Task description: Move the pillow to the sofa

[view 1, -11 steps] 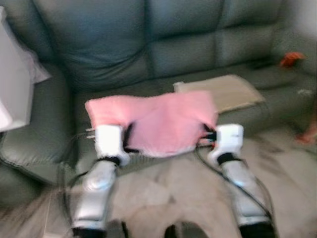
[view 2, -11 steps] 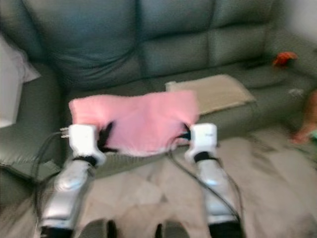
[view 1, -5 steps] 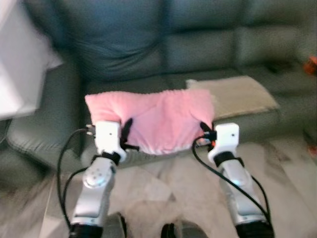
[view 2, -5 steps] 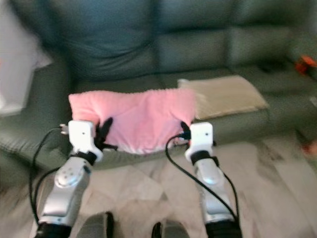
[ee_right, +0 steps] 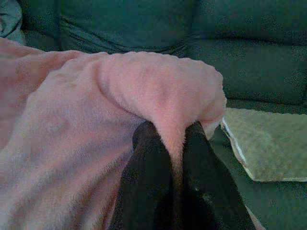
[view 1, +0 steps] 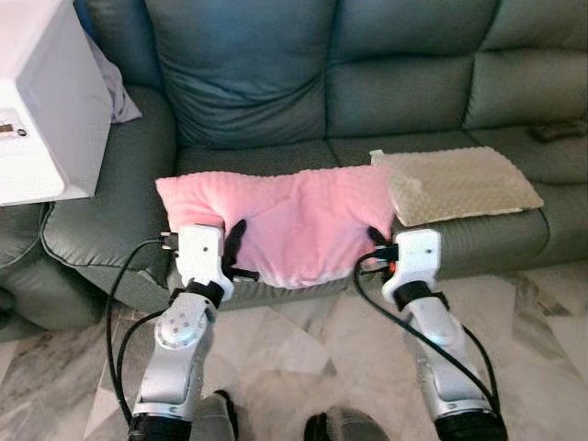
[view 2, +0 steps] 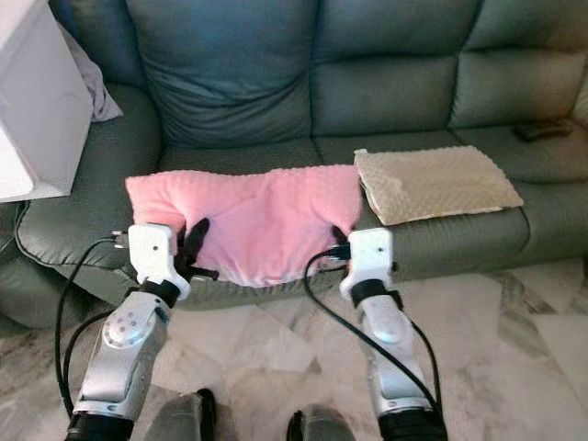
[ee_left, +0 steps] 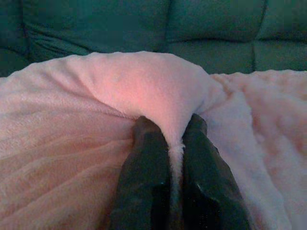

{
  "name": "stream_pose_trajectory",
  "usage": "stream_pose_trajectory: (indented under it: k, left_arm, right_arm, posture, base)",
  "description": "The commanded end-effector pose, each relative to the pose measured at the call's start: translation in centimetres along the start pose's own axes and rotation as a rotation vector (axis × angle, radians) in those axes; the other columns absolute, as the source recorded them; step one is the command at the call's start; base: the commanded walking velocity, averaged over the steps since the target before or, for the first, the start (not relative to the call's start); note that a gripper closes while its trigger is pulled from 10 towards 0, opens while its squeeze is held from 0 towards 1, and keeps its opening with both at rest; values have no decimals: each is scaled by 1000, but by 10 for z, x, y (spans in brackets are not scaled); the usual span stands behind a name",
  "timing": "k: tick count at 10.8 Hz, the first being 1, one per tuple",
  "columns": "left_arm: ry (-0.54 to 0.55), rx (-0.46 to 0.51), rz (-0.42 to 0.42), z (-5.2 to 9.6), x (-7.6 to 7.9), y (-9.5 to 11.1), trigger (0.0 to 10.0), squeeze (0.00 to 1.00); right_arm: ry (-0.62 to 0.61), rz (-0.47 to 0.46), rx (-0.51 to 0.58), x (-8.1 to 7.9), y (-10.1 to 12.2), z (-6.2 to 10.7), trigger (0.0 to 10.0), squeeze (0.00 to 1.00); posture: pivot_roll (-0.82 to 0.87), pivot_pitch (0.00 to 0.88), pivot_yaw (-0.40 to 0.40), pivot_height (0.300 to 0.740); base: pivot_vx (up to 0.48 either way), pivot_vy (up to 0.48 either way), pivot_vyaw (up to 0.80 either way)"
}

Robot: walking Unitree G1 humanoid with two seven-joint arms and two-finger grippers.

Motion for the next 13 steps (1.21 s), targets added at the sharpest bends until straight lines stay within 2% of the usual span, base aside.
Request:
stream_pose_trajectory:
  k: [1,6,9,13]
  left_arm:
    - [-25,21,-1,-2,6,5,10000,0]
    - [-18,16,-11,1,3,2,10000,0]
    - [11,-10,-18,8,-7,-5,10000,0]
    - [5,3,-19,3,-6,-1,10000,0]
  right_arm:
    - [9,8,25,-1,7,-1,10000,0]
    - [20,0,25,-2,6,0,10000,0]
    - [1,11,18,7,3,6,10000,0]
    - [23,12,28,1,6,1,10000,0]
  posture:
    - [-50,107,-71,740]
    - [-49,102,-72,740]
    - [-47,104,-69,740]
    - [-41,96,-65,740]
  base:
    - [0,0,0]
    - [218,0,0]
    - [303,0,0]
    - [301,0,0]
Point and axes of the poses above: a point about 5 cm out from each wrist's last joint towards the gripper, its own z axis pointing back from the gripper into the wrist, its own y axis along the axis of the wrist's last joint, x = y × z, the point moved 5 cm from there along -z, pointing out of the wrist towards the gripper, and after that the axes turned 5 degrees about -z, right-handed, at the moved point
